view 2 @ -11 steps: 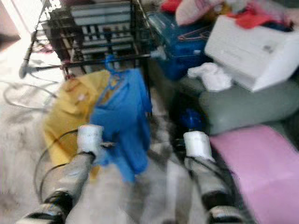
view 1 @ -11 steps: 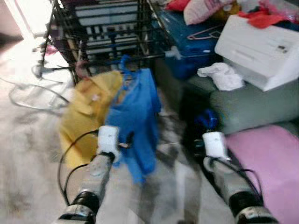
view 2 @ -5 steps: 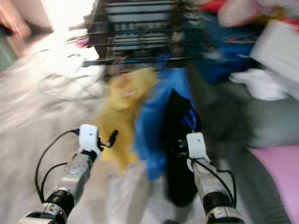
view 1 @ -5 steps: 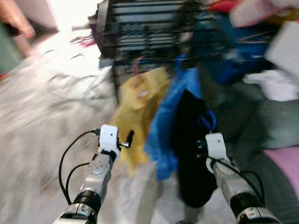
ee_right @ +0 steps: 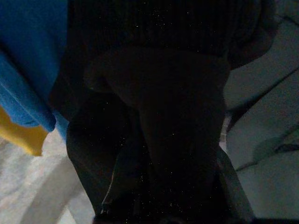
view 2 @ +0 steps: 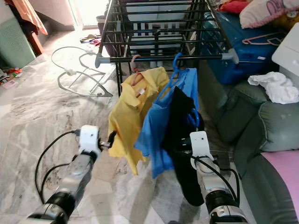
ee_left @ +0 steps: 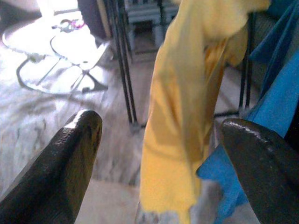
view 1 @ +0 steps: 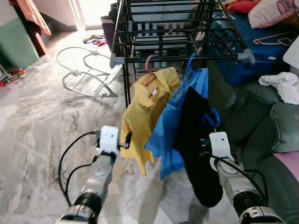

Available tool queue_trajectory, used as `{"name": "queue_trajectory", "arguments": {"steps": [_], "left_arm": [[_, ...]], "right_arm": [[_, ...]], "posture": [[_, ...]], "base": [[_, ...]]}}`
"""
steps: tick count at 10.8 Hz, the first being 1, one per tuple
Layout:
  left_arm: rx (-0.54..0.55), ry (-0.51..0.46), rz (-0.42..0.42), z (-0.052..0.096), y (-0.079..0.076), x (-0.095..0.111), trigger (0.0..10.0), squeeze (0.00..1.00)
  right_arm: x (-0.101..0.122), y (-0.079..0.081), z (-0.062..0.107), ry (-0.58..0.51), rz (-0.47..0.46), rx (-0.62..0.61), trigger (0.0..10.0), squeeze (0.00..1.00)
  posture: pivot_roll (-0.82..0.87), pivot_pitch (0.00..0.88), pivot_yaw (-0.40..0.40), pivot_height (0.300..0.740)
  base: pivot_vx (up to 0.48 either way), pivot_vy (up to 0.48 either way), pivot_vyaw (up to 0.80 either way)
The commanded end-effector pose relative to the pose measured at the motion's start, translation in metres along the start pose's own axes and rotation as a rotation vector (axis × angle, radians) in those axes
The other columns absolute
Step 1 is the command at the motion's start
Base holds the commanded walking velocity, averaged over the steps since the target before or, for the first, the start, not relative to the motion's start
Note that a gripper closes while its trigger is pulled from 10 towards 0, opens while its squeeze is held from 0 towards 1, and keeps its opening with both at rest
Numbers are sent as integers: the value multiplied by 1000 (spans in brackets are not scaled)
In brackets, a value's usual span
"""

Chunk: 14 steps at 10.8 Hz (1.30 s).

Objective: Hang hanger

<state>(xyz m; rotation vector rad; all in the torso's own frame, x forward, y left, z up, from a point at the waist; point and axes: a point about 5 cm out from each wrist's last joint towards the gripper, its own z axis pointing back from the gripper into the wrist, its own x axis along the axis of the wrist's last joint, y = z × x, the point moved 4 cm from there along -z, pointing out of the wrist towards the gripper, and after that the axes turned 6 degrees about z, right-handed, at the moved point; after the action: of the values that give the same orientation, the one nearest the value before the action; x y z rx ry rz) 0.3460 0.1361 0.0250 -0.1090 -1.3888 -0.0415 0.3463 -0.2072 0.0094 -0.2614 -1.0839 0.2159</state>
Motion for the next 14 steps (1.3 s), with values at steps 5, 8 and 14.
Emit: {"name": "queue_trajectory", "arguments": {"steps": [5, 8, 14], "left_arm": [[-27, -37, 53, 7, 2, 0, 10000, 0], [-47, -37, 52, 5, -1, 2, 10000, 0], [-77, -10, 44, 10, -11, -7, 10000, 0]], "right_arm": [[9, -28, -2, -12, -10, -175, 10000, 0], [7, -34, -2, -8, -13, -202, 10000, 0], [8, -38, -2, -8, -17, -195, 10000, 0]], "posture": [[-219, 57, 36, 740], [-228, 58, 42, 740], [-229, 64, 40, 740]], "base": [[145, 0, 0], [446, 0, 0], [368, 0, 0]]}}
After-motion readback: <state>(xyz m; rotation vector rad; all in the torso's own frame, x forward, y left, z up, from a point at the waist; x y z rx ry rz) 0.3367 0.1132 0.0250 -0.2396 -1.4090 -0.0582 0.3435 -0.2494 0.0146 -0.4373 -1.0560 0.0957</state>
